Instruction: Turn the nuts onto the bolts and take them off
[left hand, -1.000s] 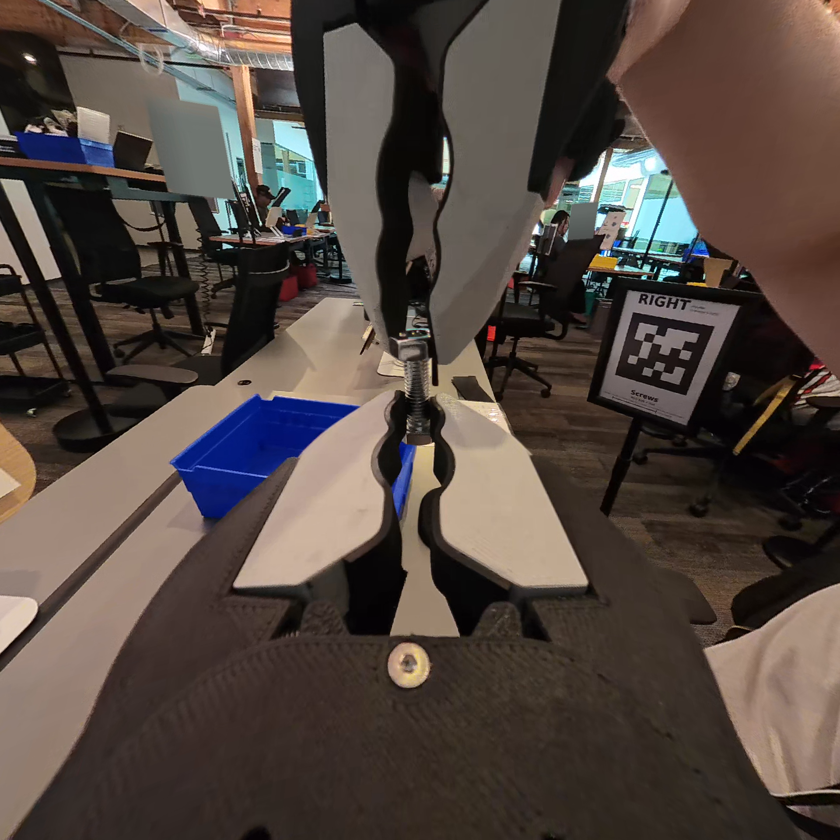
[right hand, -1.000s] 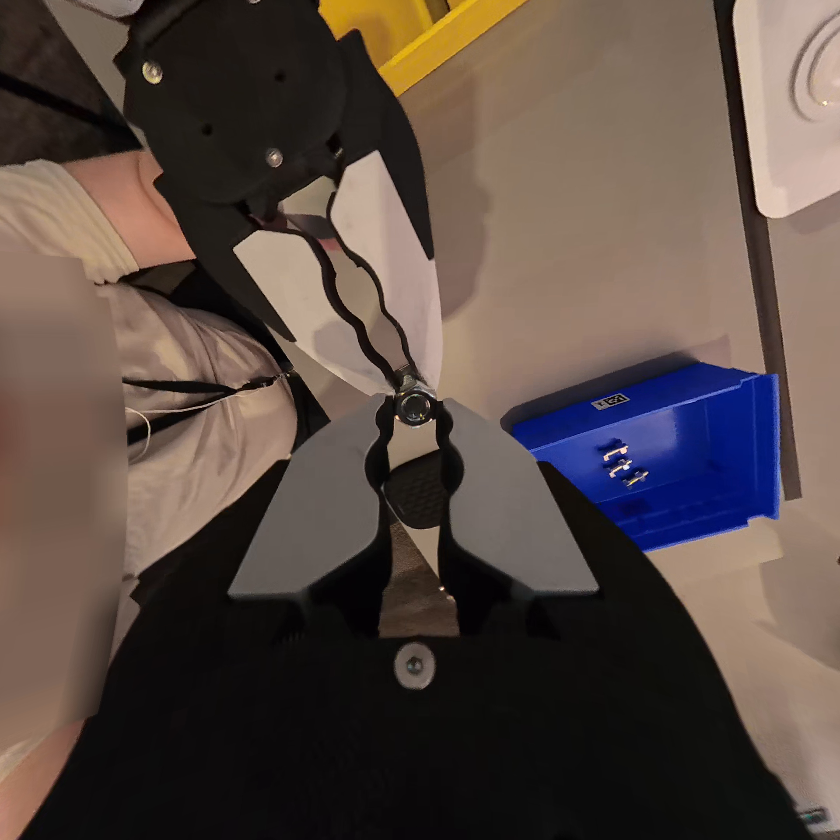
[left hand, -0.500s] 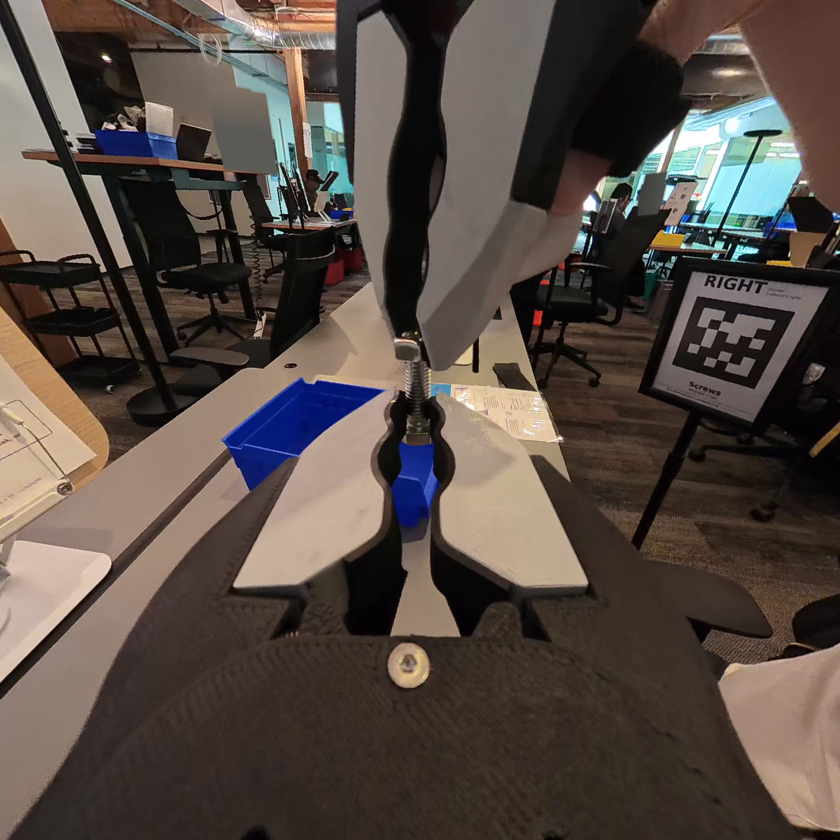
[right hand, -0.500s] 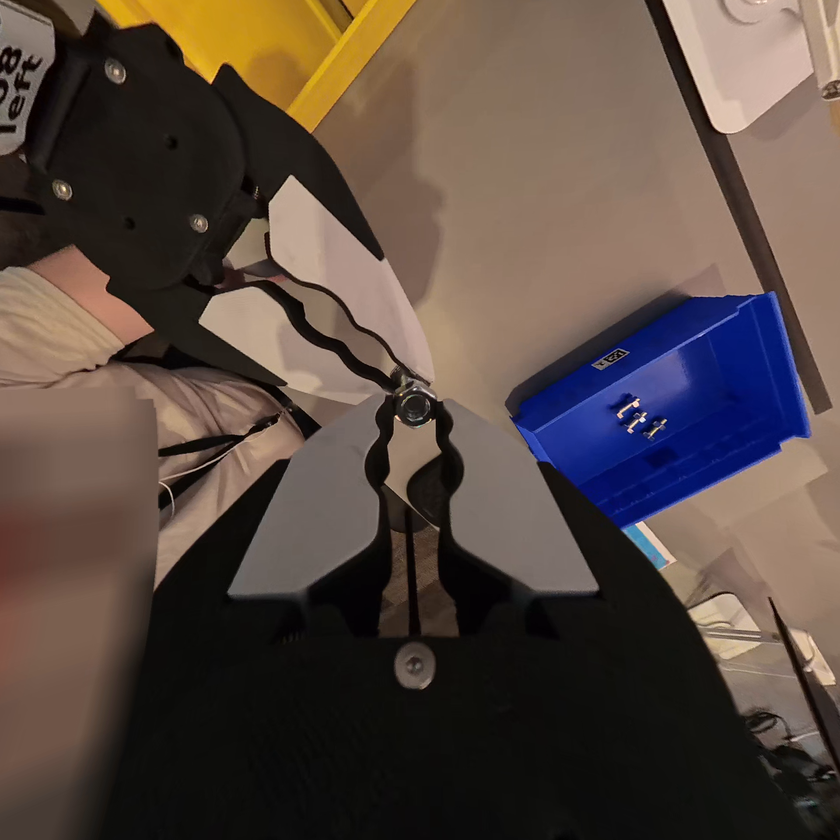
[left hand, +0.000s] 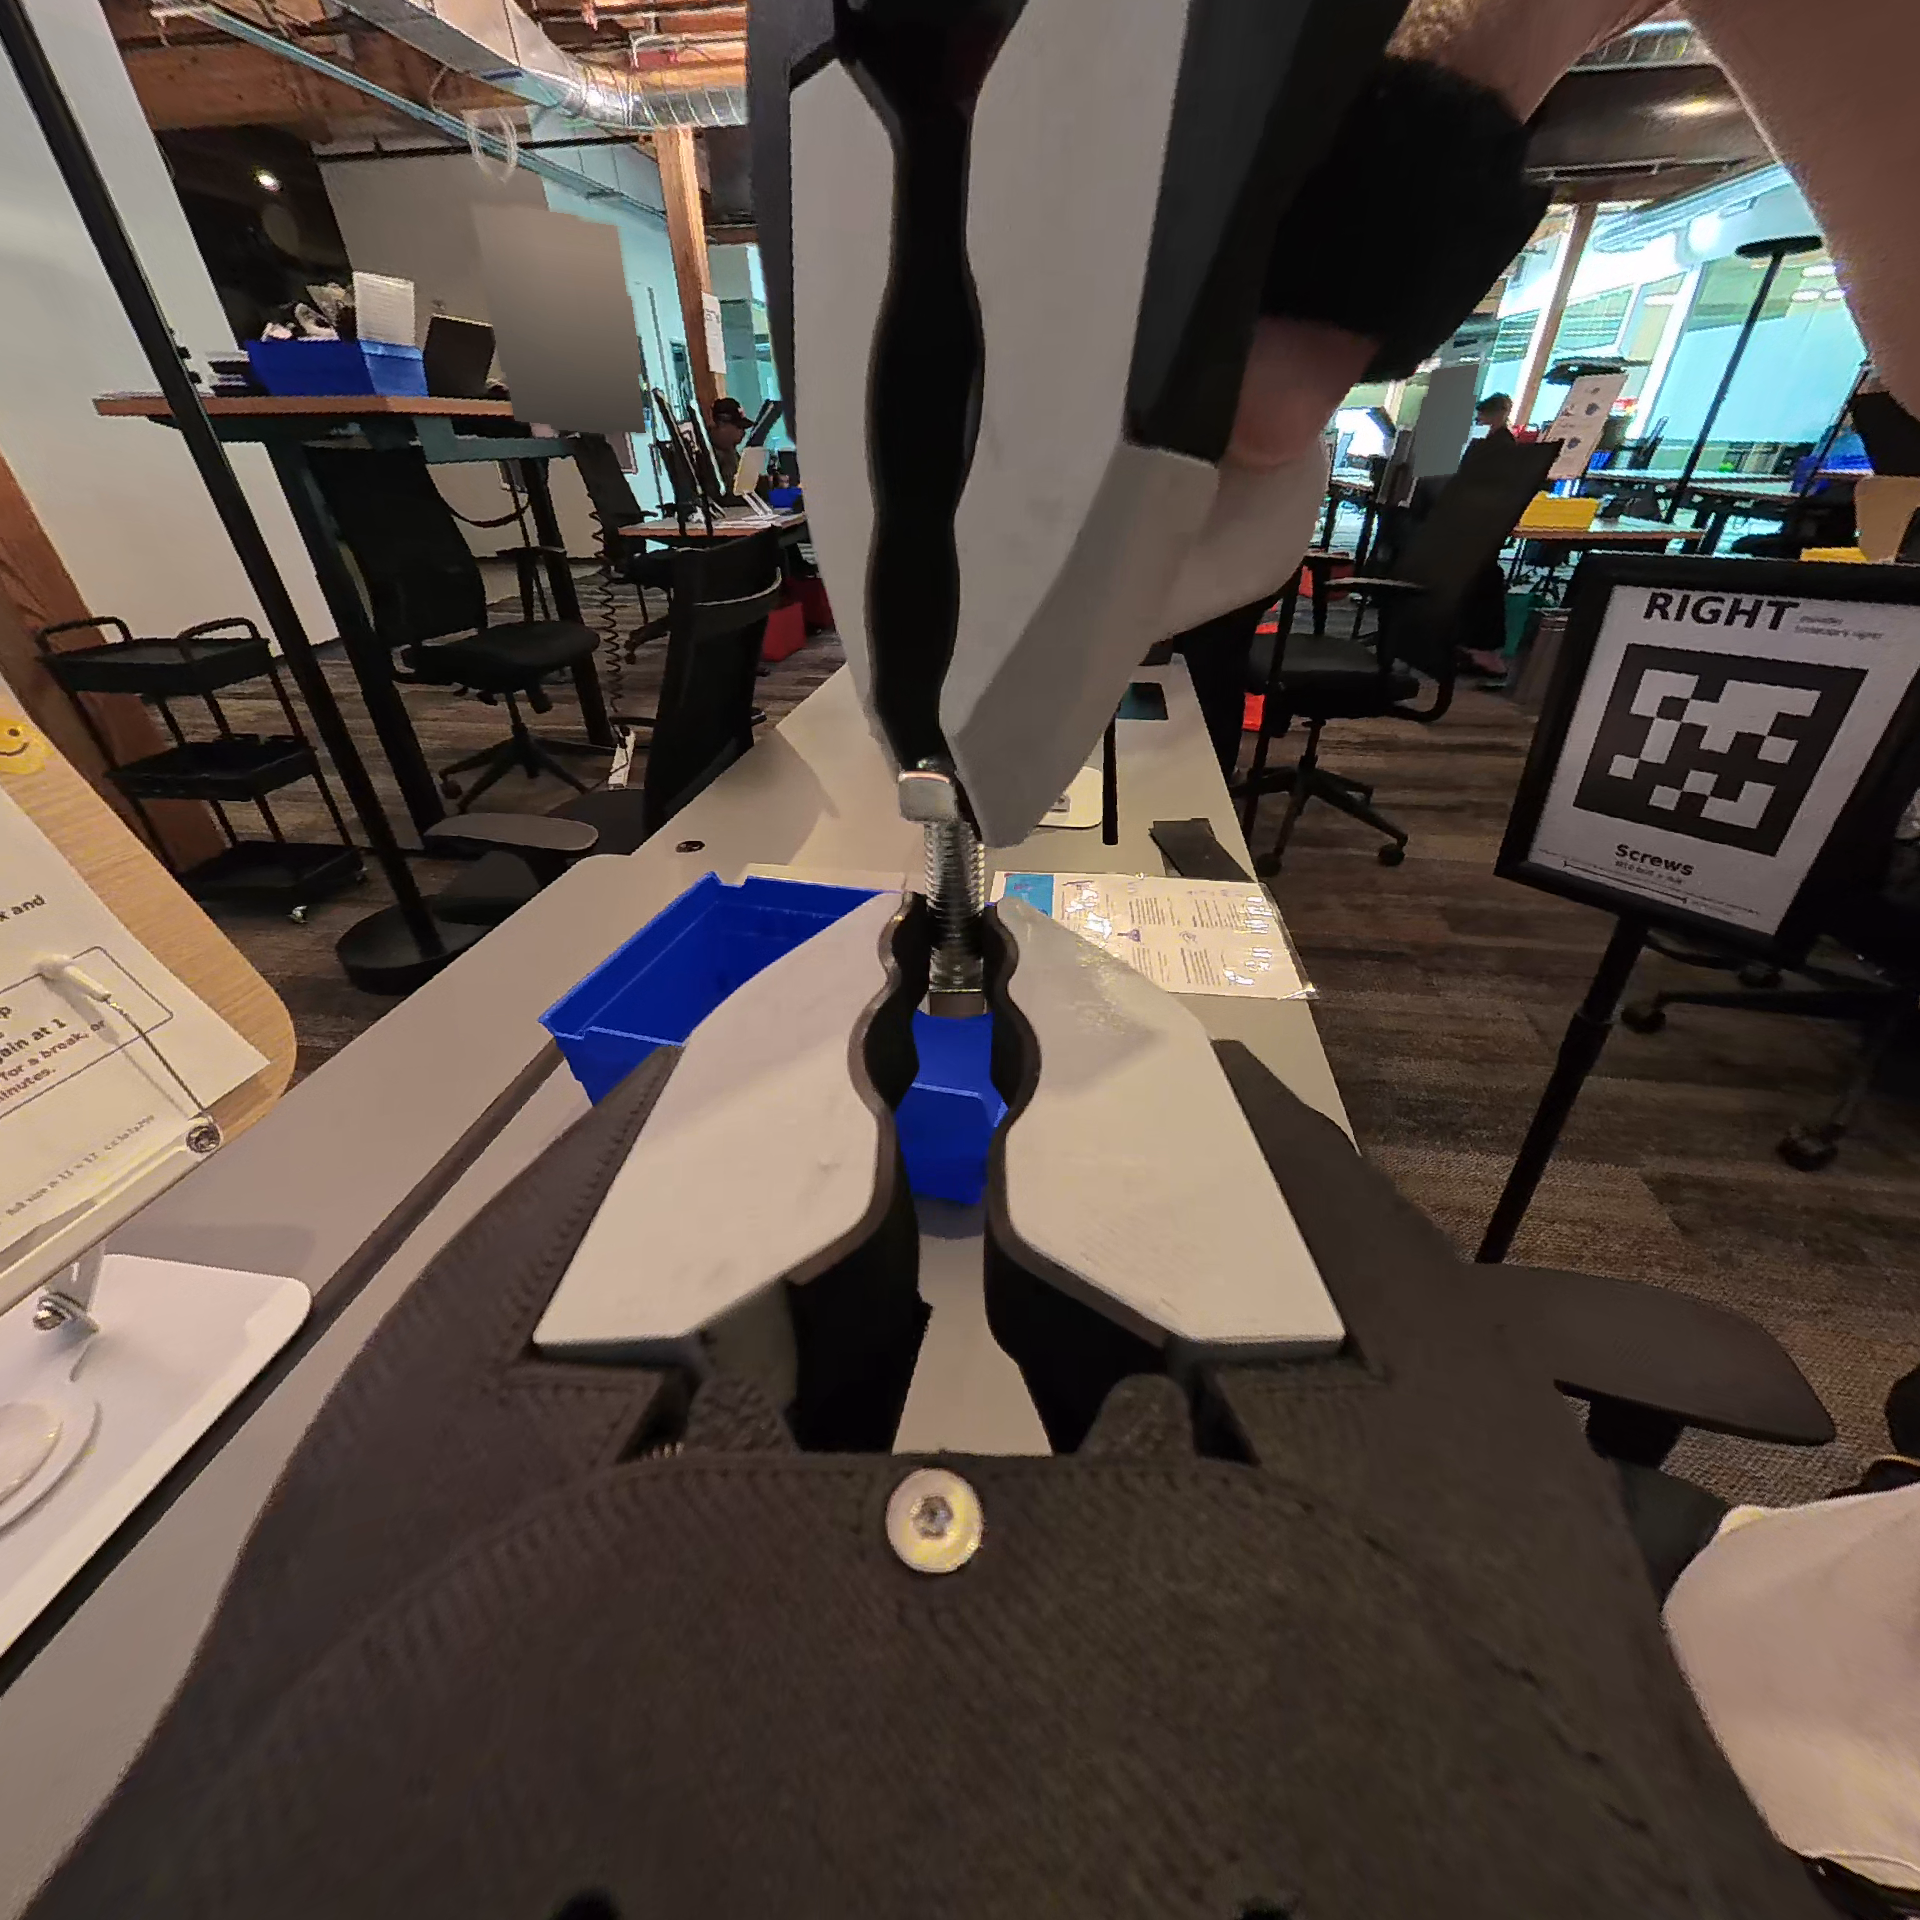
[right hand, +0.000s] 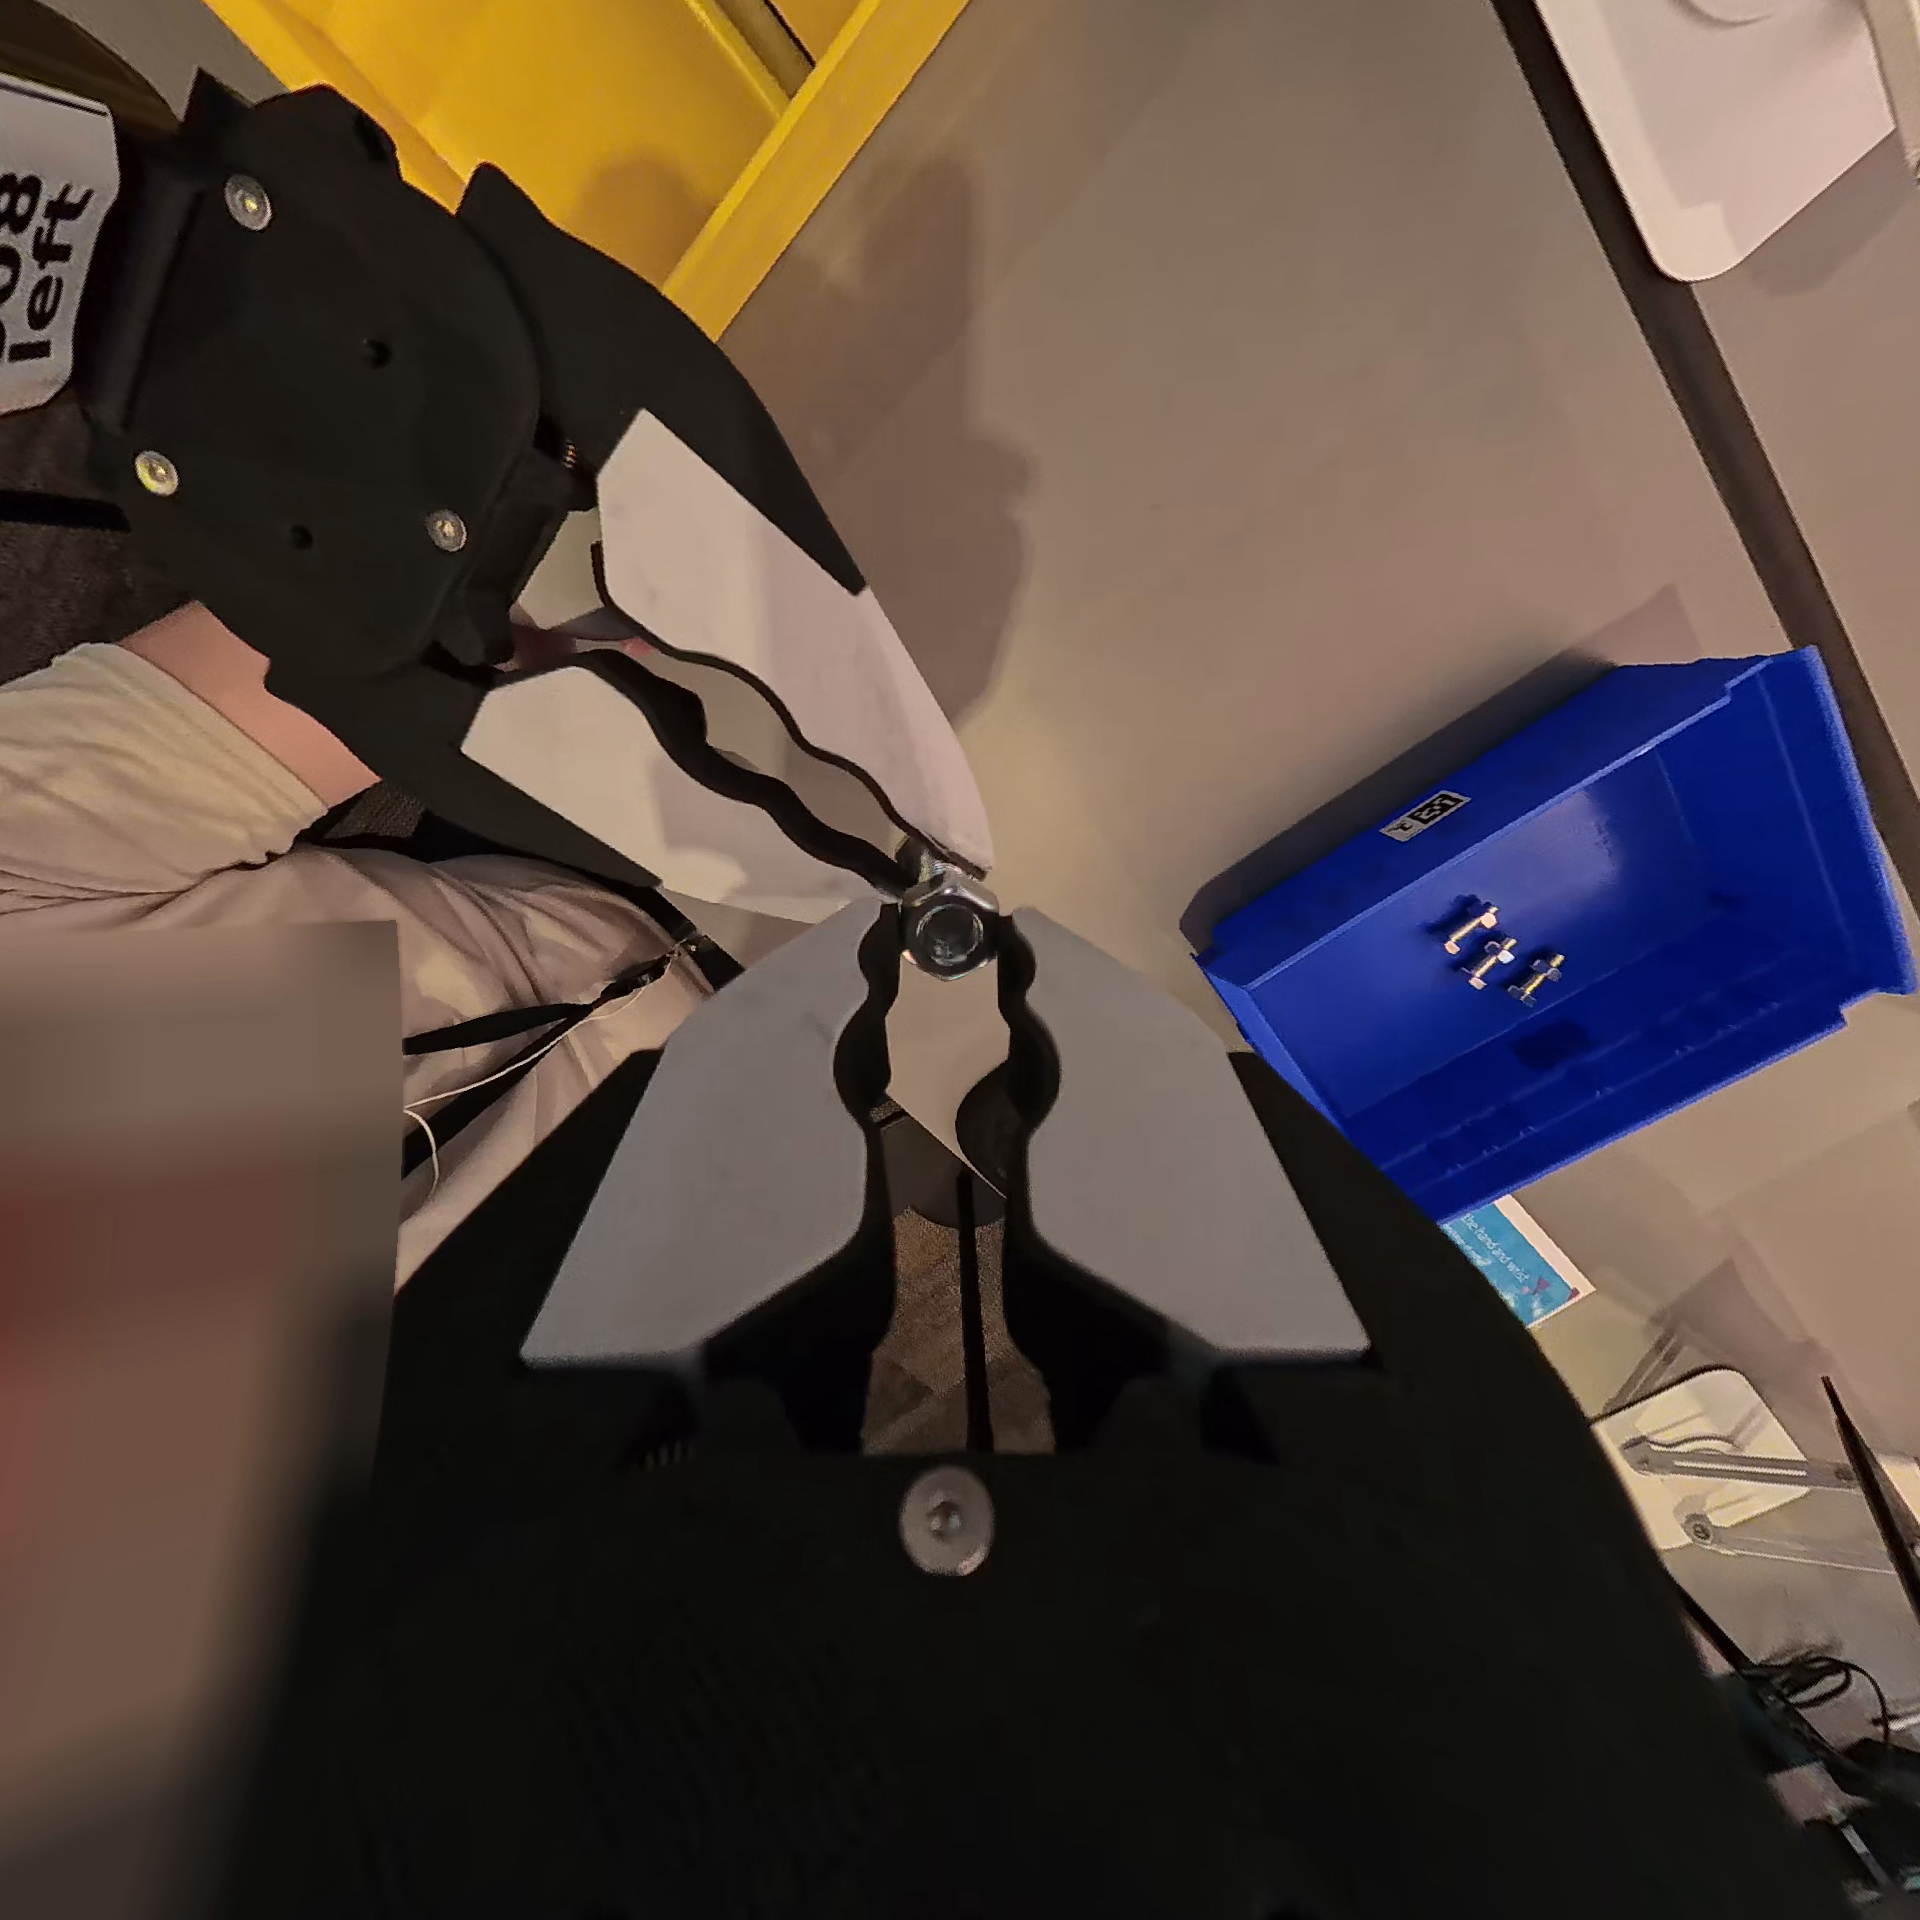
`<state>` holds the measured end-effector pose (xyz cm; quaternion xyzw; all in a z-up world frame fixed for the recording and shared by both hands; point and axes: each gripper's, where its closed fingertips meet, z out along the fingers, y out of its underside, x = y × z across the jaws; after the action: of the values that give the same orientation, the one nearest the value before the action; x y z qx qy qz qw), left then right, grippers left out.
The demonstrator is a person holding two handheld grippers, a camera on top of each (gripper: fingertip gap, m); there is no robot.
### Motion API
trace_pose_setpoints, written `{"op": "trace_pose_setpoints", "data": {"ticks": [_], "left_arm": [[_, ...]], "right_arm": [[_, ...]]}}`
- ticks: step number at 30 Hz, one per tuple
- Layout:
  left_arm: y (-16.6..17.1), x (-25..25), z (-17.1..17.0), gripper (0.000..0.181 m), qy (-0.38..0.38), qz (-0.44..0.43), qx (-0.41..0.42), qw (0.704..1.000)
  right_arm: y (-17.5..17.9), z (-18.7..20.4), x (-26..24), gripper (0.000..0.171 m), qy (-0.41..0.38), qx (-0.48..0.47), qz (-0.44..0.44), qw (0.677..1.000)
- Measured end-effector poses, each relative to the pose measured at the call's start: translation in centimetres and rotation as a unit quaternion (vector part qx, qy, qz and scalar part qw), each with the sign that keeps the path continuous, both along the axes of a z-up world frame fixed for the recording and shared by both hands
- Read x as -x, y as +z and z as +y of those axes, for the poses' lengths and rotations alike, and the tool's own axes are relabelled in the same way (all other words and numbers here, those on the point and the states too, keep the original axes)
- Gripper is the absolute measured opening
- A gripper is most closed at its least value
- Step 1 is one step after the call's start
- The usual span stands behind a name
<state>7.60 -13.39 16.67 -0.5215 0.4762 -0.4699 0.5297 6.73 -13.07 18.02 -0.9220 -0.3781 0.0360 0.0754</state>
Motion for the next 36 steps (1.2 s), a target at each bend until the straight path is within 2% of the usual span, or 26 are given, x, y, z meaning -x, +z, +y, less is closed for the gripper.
{"op": "trace_pose_setpoints", "data": {"ticks": [1,8,13,15,18,20,22,25,27,32,36], "left_arm": [[0.1,0.0,-0.1,0.01,-0.001,-0.002,0.0,1.0],[0.3,0.3,0.0,0.01,-0.006,-0.009,0.005,1.0],[0.6,0.5,-0.4,0.009,-0.021,-0.019,0.011,1.0],[0.7,0.7,-0.4,0.009,-0.025,-0.022,0.014,0.999],[0.8,0.9,-0.5,0.01,-0.031,-0.025,0.016,0.999],[0.9,0.9,-0.5,0.01,-0.037,-0.032,0.02,0.999],[0.9,0.9,-0.4,0.01,-0.042,-0.036,0.021,0.998],[1.0,0.5,-0.4,0.01,-0.053,-0.049,0.017,0.997],[1.1,0.3,-0.3,0.01,-0.062,-0.063,0.014,0.996],[0.6,-0.5,0.1,0.009,-0.09,-0.082,0.016,0.992],[-0.8,-1.7,1.0,0.009,-0.086,-0.065,0.017,0.994]], "right_arm": [[0.0,0.0,0.0,0.019,0.003,0.0,-0.003,1.0],[0.1,0.1,0.3,0.021,0.016,-0.011,-0.007,1.0],[0.5,0.7,0.7,0.033,0.035,-0.039,-0.003,0.999],[1.1,0.8,1.3,0.04,0.059,-0.058,0.024,0.996],[3.0,0.6,2.4,0.046,0.111,-0.116,0.123,0.979],[5.1,-0.2,3.0,0.053,0.158,-0.177,0.235,0.943],[6.9,-1.0,2.4,0.059,0.2,-0.271,0.335,0.88],[6.7,-2.0,-0.1,0.068,0.241,-0.42,0.412,0.772],[5.6,-2.3,-1.2,0.069,0.242,-0.455,0.46,0.723],[2.3,-1.8,-2.4,0.07,0.231,-0.379,0.596,0.669],[0.0,-0.9,-2.5,0.07,0.246,-0.354,0.621,0.655]]}}
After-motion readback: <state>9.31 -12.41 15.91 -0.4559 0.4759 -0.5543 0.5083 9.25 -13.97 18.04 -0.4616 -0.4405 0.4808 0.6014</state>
